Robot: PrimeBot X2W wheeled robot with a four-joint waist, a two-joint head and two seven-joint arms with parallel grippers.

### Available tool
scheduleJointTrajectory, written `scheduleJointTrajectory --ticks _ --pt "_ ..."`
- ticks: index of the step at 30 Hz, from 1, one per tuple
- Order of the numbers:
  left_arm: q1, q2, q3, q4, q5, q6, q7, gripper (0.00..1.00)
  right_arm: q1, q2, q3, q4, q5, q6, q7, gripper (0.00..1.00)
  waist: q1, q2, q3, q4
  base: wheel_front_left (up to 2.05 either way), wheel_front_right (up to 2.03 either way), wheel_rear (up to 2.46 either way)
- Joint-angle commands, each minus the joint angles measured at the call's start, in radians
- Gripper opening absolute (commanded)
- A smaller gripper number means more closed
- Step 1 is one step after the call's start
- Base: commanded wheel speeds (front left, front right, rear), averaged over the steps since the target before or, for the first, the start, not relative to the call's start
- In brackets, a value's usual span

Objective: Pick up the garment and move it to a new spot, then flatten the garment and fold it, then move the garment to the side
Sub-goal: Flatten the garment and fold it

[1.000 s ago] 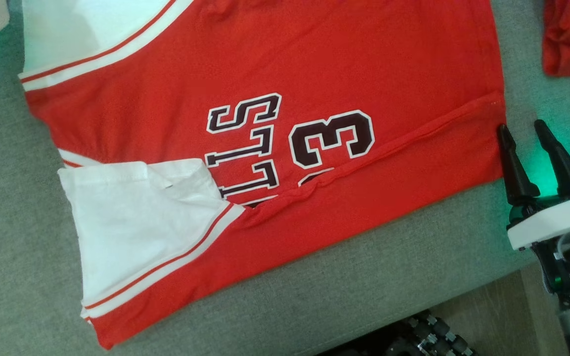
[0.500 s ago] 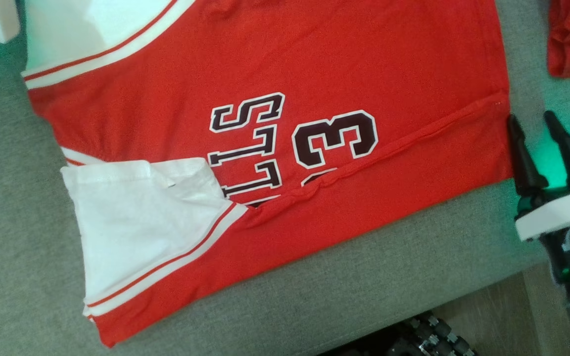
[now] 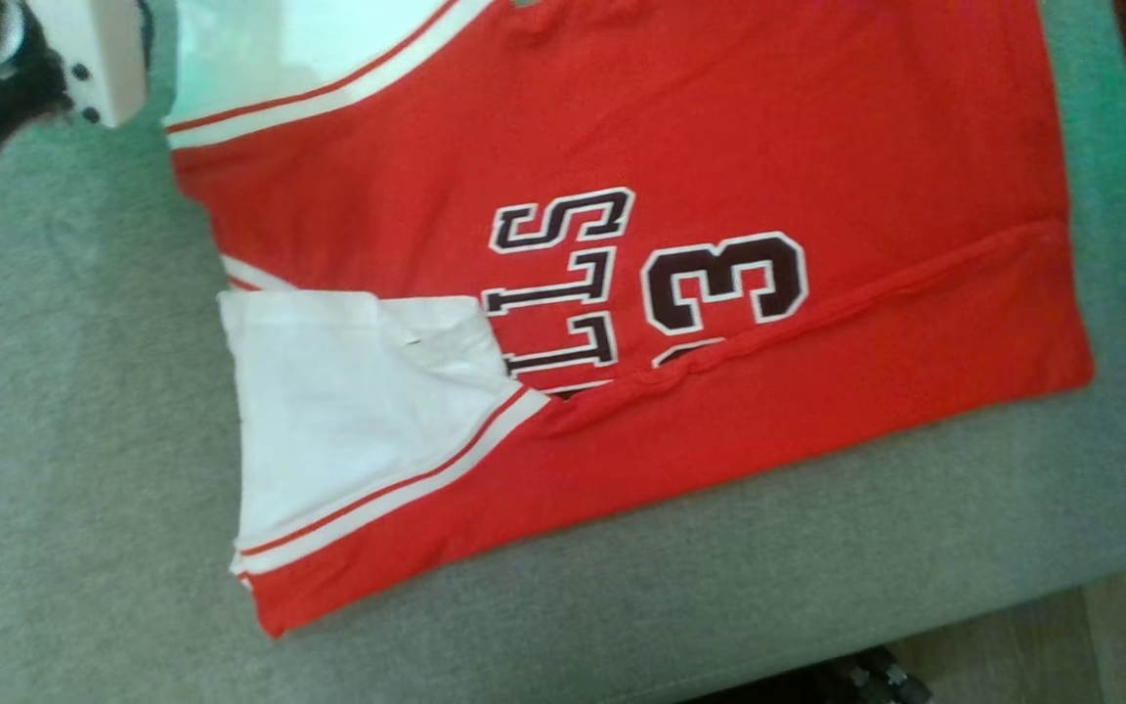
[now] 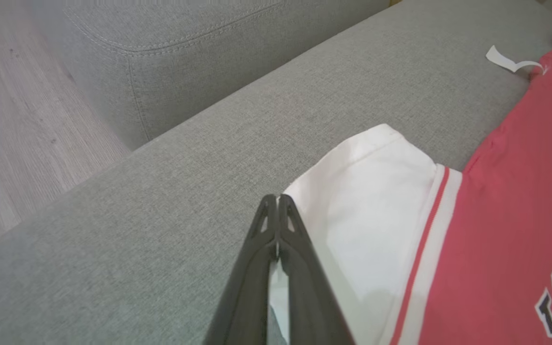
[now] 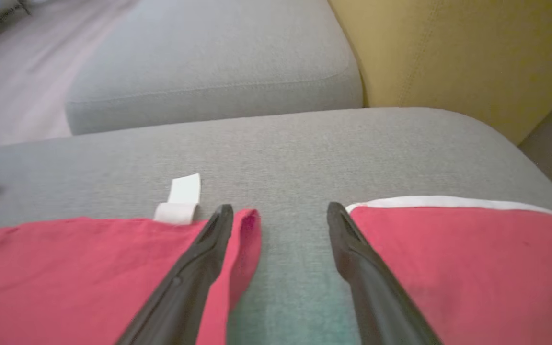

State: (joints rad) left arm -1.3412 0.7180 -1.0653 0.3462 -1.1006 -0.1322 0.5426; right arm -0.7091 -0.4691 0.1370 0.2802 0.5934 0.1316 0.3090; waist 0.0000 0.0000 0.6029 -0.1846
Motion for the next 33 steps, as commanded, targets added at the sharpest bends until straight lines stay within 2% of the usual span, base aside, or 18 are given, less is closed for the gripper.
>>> scheduleJointTrajectory --ticks 1,7,16,17,21,24,30,33 --pt "-0.064 0.034 0.036 -0.028 -0.002 0.002 -0.009 0.00 -0.012 -0.026 0.016 0.004 -0.012 -0.001 0.015 1.00 0.0000 0.0000 0.005 0.024 0.00 0.00 0.00" --pt "-0.110 0.026 -0.030 -0.059 -0.006 0.002 -0.056 0.00 -0.148 -0.054 0.103 0.195 -0.058 -0.001 0.057 1.00 0.0000 0.0000 0.018 0.080 0.00 0.00 0.00" --pt "-0.156 0.035 -0.119 -0.059 -0.030 0.002 -0.133 0.00 -0.215 -0.074 0.240 0.327 -0.024 -0.001 0.048 1.00 0.0000 0.0000 0.010 0.112 0.00 0.00 0.00" --pt "-0.161 0.036 -0.128 -0.057 -0.033 0.002 -0.138 0.00 -0.219 -0.079 0.250 0.337 -0.018 -0.001 0.049 0.97 0.0000 0.0000 0.009 0.114 0.00 0.00 0.00" --pt "-0.174 0.039 -0.157 -0.047 -0.044 0.002 -0.153 0.00 -0.235 -0.099 0.273 0.369 0.001 -0.001 0.037 0.53 0.0000 0.0000 0.003 0.117 0.00 0.00 0.00" --pt "-0.178 0.041 -0.174 -0.041 -0.053 0.002 -0.160 0.00 -0.241 -0.114 0.290 0.388 0.017 -0.001 0.039 0.48 0.0000 0.0000 -0.004 0.116 0.00 0.00 0.00" --pt "-0.184 0.040 -0.192 -0.031 -0.064 0.002 -0.172 0.00 -0.246 -0.136 0.320 0.402 0.047 -0.001 0.040 0.45 0.0000 0.0000 -0.014 0.114 0.00 0.00 0.00" --pt "-0.186 0.038 -0.198 -0.028 -0.068 0.002 -0.180 0.00 -0.249 -0.147 0.334 0.409 0.062 -0.001 0.035 0.29 0.0000 0.0000 -0.014 0.115 0.00 0.00 0.00"
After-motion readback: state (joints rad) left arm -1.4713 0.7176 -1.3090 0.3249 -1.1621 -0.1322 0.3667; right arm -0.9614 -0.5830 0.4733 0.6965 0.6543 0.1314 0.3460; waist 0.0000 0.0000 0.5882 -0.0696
